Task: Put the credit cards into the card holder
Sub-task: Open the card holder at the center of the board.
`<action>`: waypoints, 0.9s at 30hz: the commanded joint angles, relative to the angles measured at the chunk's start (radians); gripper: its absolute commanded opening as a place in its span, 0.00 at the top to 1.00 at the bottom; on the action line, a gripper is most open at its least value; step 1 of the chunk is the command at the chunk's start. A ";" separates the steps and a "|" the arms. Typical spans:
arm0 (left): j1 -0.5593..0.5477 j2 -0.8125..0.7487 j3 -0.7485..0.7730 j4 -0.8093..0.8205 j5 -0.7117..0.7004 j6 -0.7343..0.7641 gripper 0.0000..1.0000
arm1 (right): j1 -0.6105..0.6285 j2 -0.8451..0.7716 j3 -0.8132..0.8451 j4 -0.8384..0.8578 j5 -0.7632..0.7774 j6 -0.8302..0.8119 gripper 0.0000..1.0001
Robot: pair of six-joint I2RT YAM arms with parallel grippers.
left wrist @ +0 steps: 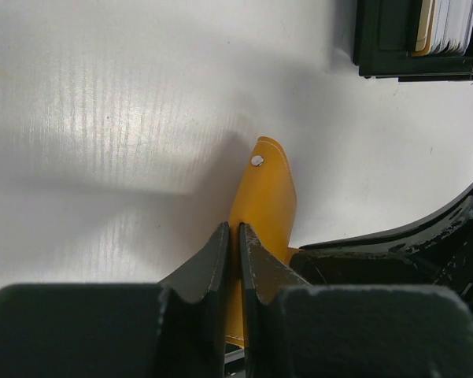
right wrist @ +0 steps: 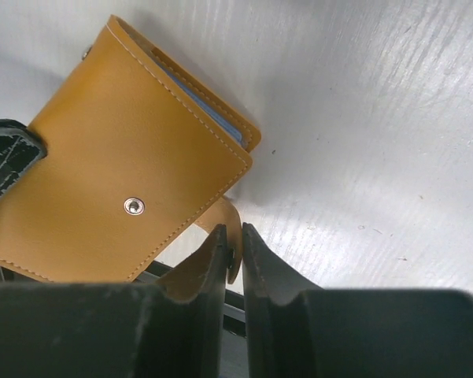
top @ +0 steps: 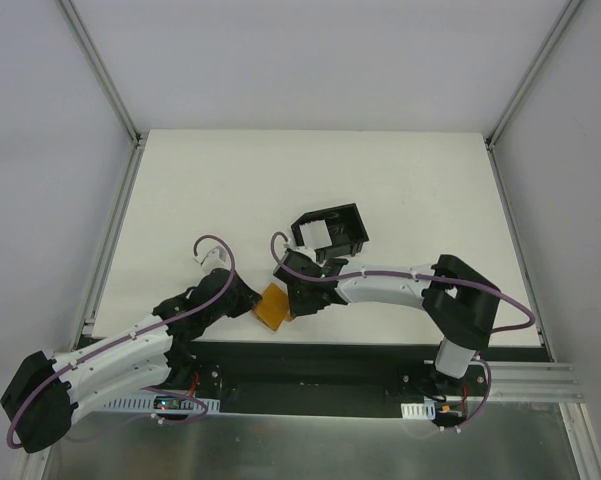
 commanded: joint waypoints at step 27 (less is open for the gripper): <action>-0.050 0.293 0.308 -0.057 0.237 0.358 0.28 | -0.080 -0.439 -0.306 0.319 -0.015 -0.019 1.00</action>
